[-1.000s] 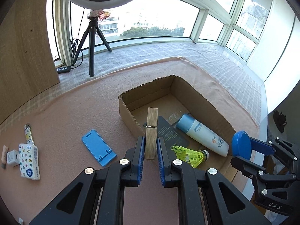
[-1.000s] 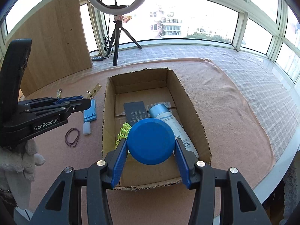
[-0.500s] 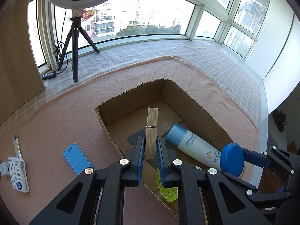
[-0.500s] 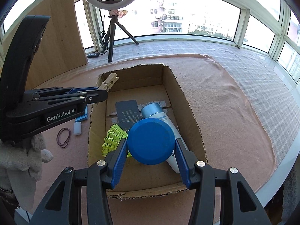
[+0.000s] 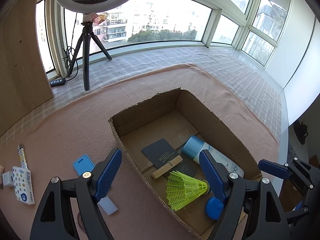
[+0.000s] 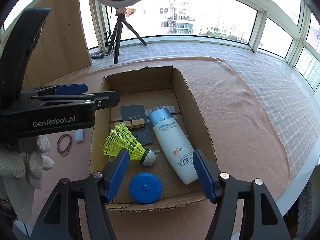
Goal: Organize objects
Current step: 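Open both grippers to drop the disc and clothespin into the box, then move the left gripper to the purple rubber band and close on it, then grasp the white block with the right gripper while the left gripper holds the rubber band, then carry the rubber band and white block into the box and open both grippers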
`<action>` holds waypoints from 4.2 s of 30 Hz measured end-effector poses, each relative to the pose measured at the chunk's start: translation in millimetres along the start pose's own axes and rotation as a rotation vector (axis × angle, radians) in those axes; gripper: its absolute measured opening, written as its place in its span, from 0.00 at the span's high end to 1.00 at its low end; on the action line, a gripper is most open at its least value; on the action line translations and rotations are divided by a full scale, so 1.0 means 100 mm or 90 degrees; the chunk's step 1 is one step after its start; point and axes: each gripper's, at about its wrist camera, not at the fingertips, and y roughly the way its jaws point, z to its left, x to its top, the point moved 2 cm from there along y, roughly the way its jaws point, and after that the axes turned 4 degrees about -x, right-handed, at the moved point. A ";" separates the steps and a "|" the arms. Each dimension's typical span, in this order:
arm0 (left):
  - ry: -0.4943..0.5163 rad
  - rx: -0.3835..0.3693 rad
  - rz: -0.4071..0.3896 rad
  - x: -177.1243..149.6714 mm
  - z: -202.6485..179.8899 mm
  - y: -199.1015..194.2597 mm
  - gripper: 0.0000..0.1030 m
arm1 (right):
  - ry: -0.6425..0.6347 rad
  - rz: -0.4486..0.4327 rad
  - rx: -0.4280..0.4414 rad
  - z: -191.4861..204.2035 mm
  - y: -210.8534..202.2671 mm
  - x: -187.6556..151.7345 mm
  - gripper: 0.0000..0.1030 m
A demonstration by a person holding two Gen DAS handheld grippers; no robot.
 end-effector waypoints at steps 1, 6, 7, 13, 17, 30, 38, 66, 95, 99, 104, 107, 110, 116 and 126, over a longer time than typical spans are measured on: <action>0.000 0.001 -0.001 -0.01 0.01 -0.01 0.20 | 0.001 0.000 0.001 0.00 0.00 0.00 0.40; -0.018 0.012 -0.004 -0.08 0.17 -0.12 0.20 | 0.019 -0.004 0.014 -0.02 -0.04 0.01 0.40; -0.023 0.016 -0.003 -0.10 0.22 -0.14 0.20 | 0.024 -0.005 0.017 -0.03 -0.05 0.01 0.40; -0.055 0.053 -0.001 -0.25 0.59 -0.29 0.20 | 0.041 0.001 0.037 -0.03 -0.03 -0.01 0.40; -0.088 0.077 0.001 -0.36 0.89 -0.39 0.20 | 0.047 -0.009 0.039 -0.01 -0.05 -0.01 0.40; -0.125 0.100 0.059 -0.78 1.38 -0.41 0.33 | 0.040 -0.014 0.054 0.17 -0.15 -0.06 0.40; -0.098 0.100 0.128 -1.13 1.38 -0.17 0.62 | 0.062 -0.004 0.063 0.15 -0.18 -0.12 0.40; -0.106 0.176 0.124 -1.56 1.82 -0.54 0.96 | -0.071 0.031 0.183 1.43 -0.01 -0.01 0.42; -0.192 0.153 0.095 -1.93 2.05 -0.94 0.96 | -0.125 0.160 0.074 1.90 1.02 0.22 0.74; -0.200 0.151 0.092 -1.93 2.07 -0.92 0.96 | -0.134 0.154 0.070 1.89 1.00 0.21 0.91; -0.211 0.150 0.084 -1.94 2.08 -0.96 0.97 | -0.098 0.156 0.103 1.77 0.98 0.21 0.94; -0.209 0.149 0.071 -1.92 2.05 -1.05 0.97 | -0.065 0.156 0.143 1.69 0.93 0.21 0.94; -0.209 0.145 0.060 -1.89 2.02 -1.12 0.97 | -0.049 0.148 0.163 1.64 0.82 0.19 0.94; -0.200 0.134 0.033 -1.77 1.93 -1.29 0.97 | -0.036 0.124 0.193 1.55 0.52 0.15 0.94; -0.148 0.111 -0.022 -1.35 1.58 -1.58 0.97 | -0.004 0.059 0.187 1.06 -0.04 0.14 0.94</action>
